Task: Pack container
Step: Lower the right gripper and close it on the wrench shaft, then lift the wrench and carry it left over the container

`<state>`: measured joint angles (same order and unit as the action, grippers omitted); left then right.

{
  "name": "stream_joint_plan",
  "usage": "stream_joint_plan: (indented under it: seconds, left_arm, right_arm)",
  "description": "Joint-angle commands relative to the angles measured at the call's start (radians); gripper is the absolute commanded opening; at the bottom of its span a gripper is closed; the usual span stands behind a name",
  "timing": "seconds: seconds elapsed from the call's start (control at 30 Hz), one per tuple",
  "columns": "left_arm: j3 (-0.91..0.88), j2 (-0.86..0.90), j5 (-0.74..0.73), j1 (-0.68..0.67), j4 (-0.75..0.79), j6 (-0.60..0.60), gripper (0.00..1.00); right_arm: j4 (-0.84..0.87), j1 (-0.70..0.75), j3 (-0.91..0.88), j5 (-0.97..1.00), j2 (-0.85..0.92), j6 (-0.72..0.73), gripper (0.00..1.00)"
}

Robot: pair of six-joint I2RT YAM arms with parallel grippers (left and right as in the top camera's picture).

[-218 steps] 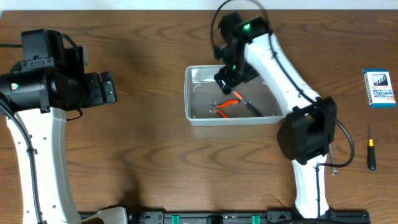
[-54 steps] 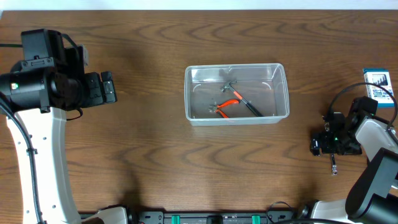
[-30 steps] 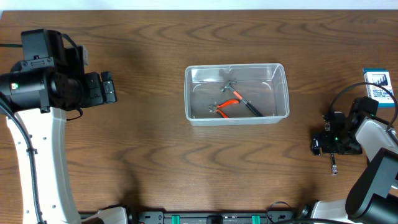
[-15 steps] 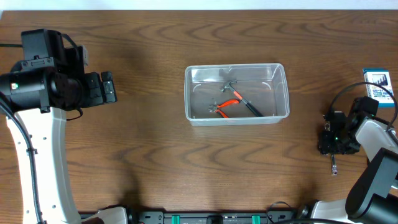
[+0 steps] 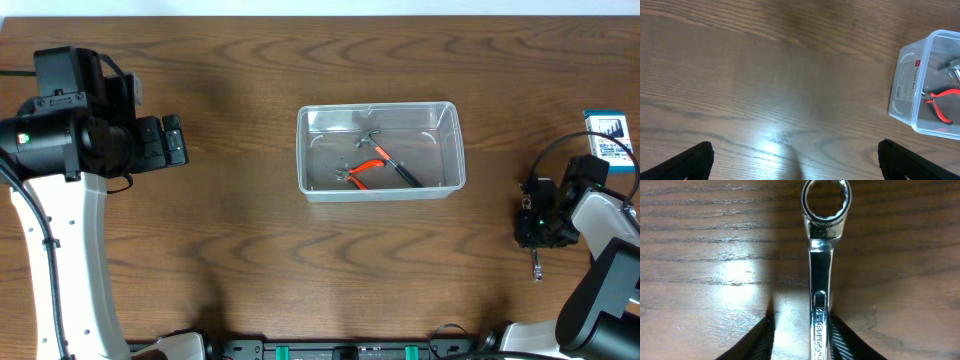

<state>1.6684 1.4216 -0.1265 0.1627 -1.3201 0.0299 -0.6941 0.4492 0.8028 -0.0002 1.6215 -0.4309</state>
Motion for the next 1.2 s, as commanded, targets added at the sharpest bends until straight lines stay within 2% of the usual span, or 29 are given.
stream_joint_plan:
  seconds: [0.0,0.37,0.53,0.8,1.17]
  left_arm:
    - [0.018,0.003,0.008,0.005,-0.003,0.0,0.98]
    - [0.018,0.003,0.008,0.005,-0.003,0.0,0.98]
    - [0.018,0.003,0.008,0.005,-0.003,0.0,0.98]
    - [0.018,0.003,0.008,0.005,-0.003,0.0,0.98]
    - [0.018,0.003,0.008,0.005,-0.003,0.0,0.98]
  right_arm:
    - [0.002,0.01,-0.009,0.011,0.0,0.004,0.35]
    - [0.003,0.01,-0.006,0.011,0.0,0.008,0.21]
    - [0.003,0.01,-0.004,0.011,0.0,0.012,0.22]
    - [0.002,0.01,0.014,0.011,0.0,0.027,0.15]
    - [0.002,0.008,0.042,0.011,0.0,0.027,0.13]
